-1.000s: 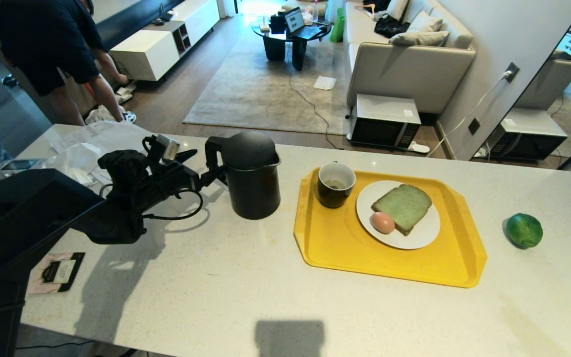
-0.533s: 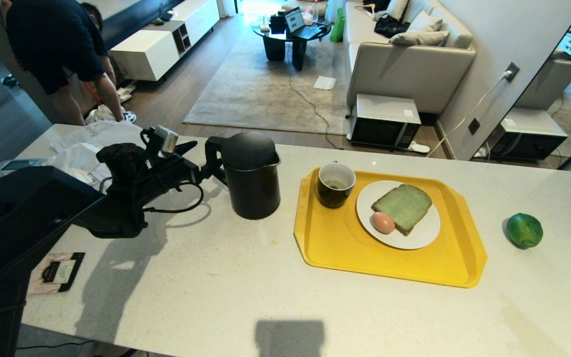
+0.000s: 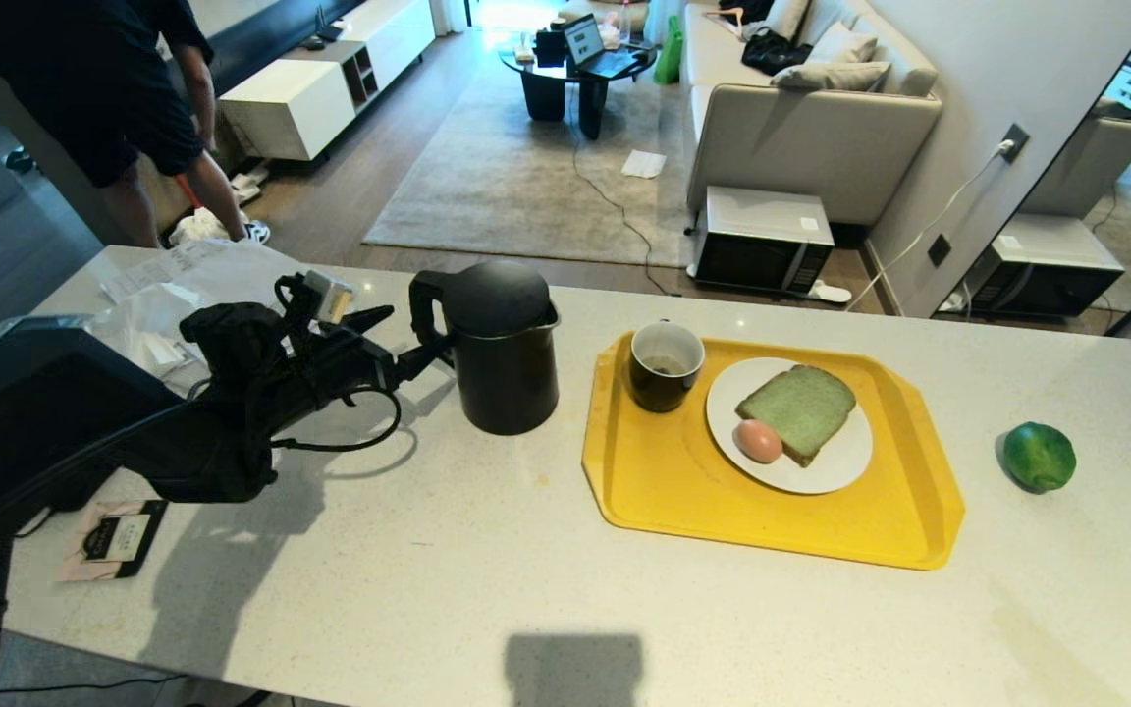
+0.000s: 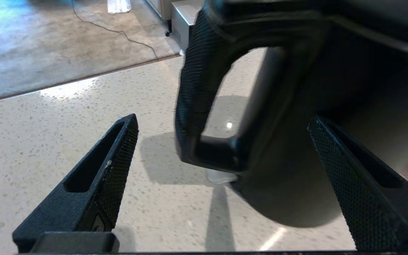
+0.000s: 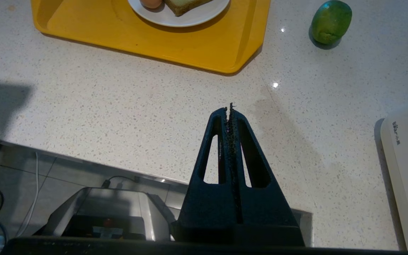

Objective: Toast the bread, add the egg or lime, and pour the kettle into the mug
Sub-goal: Pick up the kettle

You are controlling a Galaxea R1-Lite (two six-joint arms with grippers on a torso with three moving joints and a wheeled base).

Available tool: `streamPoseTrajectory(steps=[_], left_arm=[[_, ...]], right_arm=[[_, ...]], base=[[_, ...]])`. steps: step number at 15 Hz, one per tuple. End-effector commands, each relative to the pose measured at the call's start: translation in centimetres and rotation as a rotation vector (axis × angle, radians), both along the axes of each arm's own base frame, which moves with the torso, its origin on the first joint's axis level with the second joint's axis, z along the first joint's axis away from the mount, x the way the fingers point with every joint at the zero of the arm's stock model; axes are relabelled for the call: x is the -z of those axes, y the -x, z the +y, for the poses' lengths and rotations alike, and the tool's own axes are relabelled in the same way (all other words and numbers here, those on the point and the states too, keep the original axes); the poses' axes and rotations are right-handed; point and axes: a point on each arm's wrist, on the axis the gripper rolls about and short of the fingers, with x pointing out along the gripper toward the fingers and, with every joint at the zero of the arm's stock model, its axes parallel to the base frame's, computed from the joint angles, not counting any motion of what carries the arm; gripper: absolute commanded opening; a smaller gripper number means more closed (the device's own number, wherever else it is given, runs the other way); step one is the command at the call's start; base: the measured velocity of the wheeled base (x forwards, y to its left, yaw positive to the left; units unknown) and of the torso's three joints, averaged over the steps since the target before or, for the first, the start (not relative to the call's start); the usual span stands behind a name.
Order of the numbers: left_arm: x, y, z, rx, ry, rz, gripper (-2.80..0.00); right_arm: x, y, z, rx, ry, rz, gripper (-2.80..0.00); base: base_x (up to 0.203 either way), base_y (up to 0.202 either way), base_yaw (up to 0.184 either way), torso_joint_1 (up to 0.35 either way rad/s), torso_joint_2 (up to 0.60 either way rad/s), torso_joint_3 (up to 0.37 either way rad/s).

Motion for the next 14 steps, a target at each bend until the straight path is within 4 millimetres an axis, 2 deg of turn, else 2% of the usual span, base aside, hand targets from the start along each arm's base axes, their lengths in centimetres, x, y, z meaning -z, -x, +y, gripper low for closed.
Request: streamPoseTrajectory(steps=[1,4,6,10,14], left_arm=[[-2.5,2.1,0.2,-0.006,0.014,-0.027,0.0],[-4.4,4.4,1.2,-0.033,0.037,-0.029,0.0],[-6.4,6.1,2.0,-0.059,0.046,-0.062,0.0],[-12.0,10.5,3.6,-0.153,0.137,-0.144,0.0],[-17.6,15.2,5.6,-0.236,0.179,-0.12,0.0]], right_arm=[[0.0,0.0,0.0,-0.001,0.0,0.001,-2.8],[0.0,0.0,0.0,-0.001,0.0,0.001,-2.8],[0.0,0.0,0.0,-0.001,0.0,0.001,-2.8],[0.0,0.0,0.0,-0.001,0.0,0.001,-2.8],[0.0,0.0,0.0,-0.001,0.0,0.002,-2.8]], base=[[0.0,0.0,0.0,0.0,0.0,0.0],[0.0,0.0,0.0,0.0,0.0,0.0],[0.0,0.0,0.0,0.0,0.0,0.0],[0.0,0.0,0.0,0.0,0.0,0.0],[0.0,0.0,0.0,0.0,0.0,0.0]])
